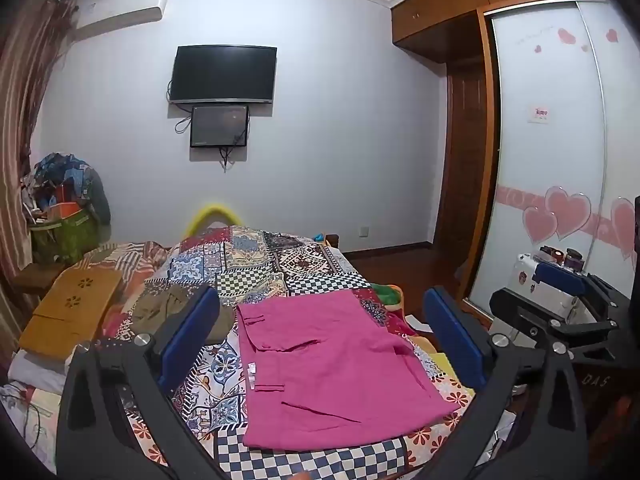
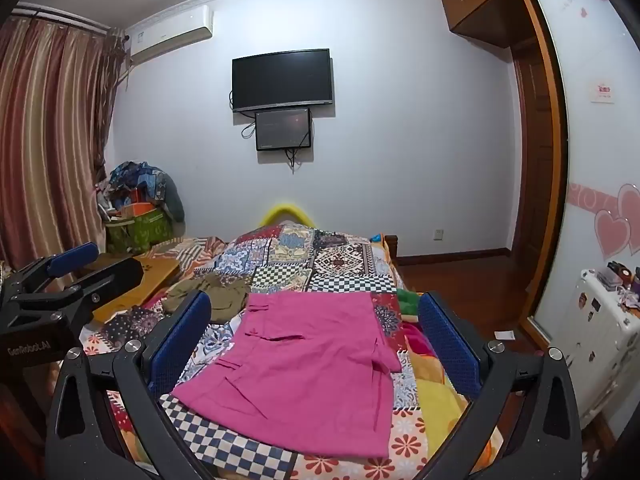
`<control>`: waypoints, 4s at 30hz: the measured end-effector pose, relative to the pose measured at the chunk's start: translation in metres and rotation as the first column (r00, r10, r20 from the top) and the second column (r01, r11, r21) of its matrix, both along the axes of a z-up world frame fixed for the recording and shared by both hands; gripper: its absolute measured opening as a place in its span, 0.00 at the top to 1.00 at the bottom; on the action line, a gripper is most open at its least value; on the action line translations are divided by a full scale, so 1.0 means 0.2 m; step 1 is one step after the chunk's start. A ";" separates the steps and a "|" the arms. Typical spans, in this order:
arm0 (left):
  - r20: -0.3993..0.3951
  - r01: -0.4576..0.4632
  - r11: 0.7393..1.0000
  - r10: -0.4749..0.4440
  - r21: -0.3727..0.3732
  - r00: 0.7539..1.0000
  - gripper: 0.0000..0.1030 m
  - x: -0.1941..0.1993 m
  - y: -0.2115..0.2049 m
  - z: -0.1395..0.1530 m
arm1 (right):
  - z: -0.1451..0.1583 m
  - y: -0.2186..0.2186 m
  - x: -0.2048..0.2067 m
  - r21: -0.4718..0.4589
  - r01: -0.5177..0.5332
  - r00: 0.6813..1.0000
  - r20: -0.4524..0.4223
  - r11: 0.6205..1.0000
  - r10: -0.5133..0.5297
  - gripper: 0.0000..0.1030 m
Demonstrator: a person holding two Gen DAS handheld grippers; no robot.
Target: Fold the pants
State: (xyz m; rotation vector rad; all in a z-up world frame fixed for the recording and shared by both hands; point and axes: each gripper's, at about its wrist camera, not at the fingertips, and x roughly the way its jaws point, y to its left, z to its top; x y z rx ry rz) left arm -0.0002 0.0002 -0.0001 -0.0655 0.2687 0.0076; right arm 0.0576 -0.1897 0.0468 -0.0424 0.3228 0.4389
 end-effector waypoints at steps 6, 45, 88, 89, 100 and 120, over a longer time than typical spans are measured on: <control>0.007 -0.018 1.000 0.018 0.015 1.000 0.00 0.00 0.00 0.01 | 0.00 0.00 0.00 -0.002 0.001 1.000 -0.005 1.000 -0.001 0.00; 0.007 -0.014 1.000 0.015 -0.019 1.000 0.00 0.00 0.03 -0.03 | 0.00 0.02 0.00 -0.003 -0.002 1.000 -0.012 1.000 0.002 0.00; -0.007 -0.015 1.000 0.015 -0.023 1.000 0.00 0.02 0.06 -0.02 | -0.03 0.00 0.02 -0.004 -0.001 1.000 -0.016 1.000 0.001 0.00; -0.012 -0.014 1.000 0.014 -0.018 1.000 0.00 0.03 0.06 -0.03 | -0.03 -0.01 0.03 -0.009 0.001 1.000 -0.017 1.000 -0.001 0.00; -0.130 -0.028 0.998 0.022 -0.051 0.991 0.00 0.23 0.25 -0.17 | -0.20 -0.16 0.21 -0.109 0.100 0.990 -0.087 0.989 -0.110 0.00; -0.484 -0.064 0.998 0.053 -0.006 0.873 0.41 1.01 0.51 -0.82 | -0.71 -0.14 0.82 -0.232 -0.024 0.904 -0.421 0.972 -0.078 0.48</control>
